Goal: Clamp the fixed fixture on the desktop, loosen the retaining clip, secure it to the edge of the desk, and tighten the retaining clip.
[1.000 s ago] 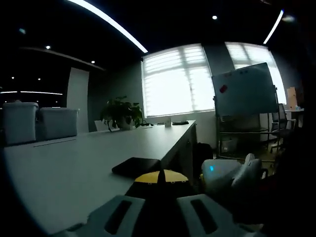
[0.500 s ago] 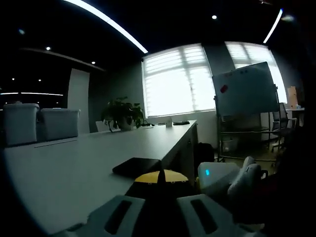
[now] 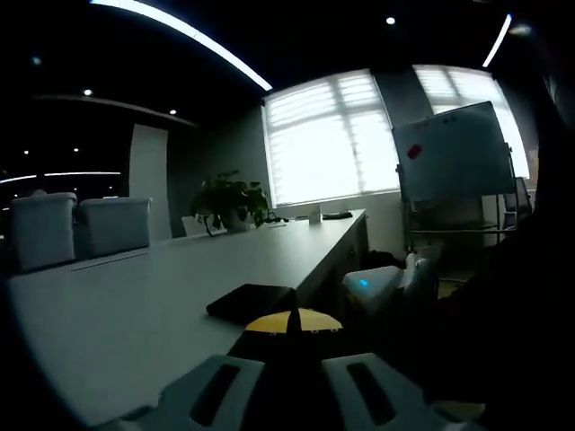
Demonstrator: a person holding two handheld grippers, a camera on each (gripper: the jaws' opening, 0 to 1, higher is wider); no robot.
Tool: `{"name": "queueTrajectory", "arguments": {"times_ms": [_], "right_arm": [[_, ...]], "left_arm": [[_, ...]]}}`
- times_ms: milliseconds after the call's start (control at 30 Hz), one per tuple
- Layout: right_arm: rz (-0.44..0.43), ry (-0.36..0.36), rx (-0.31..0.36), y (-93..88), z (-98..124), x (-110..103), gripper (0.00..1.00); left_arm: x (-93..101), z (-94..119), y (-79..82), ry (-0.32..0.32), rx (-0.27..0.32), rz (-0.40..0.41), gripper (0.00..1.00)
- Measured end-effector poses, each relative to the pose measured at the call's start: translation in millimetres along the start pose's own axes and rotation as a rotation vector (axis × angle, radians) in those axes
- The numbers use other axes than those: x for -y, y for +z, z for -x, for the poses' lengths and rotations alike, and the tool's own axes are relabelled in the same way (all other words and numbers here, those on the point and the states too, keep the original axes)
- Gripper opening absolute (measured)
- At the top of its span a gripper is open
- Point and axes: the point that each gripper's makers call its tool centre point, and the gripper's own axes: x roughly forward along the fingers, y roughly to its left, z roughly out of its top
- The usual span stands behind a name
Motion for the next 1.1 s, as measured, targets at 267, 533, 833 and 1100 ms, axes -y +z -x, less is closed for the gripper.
{"name": "queueTrajectory", "arguments": {"times_ms": [267,533,833,1100], "right_arm": [[-0.015,0.195,0.063,3.0,1.9,-8.2,0.25],[0.039,0.316,0.116,4.5,5.6,-6.6,0.25],[0.018,0.281,0.111,3.2,1.0,-8.3,0.26],[0.025,0.203,0.097,2.5,6.4,-8.9,0.26]], "left_arm": [[-0.7,-3.8,-1.3,0.017,-0.032,-0.009,0.01],[-0.7,-4.4,-1.2,0.007,-0.035,0.015,0.01],[2.3,-3.0,-1.2,-0.008,-0.035,0.018,0.01],[4.1,-1.6,-1.3,-0.012,-0.031,0.024,0.01]]}}
